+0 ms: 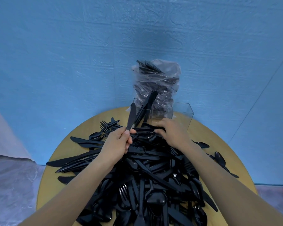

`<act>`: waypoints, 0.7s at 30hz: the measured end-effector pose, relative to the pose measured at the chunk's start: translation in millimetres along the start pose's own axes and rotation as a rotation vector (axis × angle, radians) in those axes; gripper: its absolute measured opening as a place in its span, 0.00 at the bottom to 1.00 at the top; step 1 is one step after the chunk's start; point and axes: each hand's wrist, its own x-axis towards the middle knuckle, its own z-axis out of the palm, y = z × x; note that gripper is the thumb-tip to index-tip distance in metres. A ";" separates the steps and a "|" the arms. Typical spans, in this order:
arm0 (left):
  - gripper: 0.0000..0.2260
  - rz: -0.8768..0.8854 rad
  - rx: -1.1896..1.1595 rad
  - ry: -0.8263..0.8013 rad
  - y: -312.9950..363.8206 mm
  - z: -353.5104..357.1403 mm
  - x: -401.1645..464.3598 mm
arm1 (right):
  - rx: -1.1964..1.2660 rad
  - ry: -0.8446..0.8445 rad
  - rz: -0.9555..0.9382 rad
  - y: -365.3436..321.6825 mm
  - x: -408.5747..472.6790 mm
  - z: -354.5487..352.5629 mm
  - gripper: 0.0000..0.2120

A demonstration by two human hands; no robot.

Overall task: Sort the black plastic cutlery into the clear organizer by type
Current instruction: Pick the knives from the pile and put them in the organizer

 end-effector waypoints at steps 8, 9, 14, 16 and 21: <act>0.13 0.049 0.005 -0.002 14.8 0.1 -8.6 | 0.176 0.216 0.015 0.9 -19.7 -27.9 0.10; 0.13 0.060 0.006 -0.001 17.2 0.6 -9.9 | 0.188 0.222 0.010 -0.1 -21.5 -31.6 0.10; 0.13 0.113 0.000 0.047 28.6 -1.2 -17.2 | 0.157 0.196 -0.019 -3.8 -29.1 -44.9 0.09; 0.13 0.131 0.009 0.077 32.7 -3.3 -19.7 | 0.157 0.153 -0.014 -5.1 -31.5 -49.2 0.08; 0.12 0.190 0.070 0.113 37.1 -6.5 -23.1 | 0.255 0.004 0.002 -6.4 -35.0 -48.5 0.03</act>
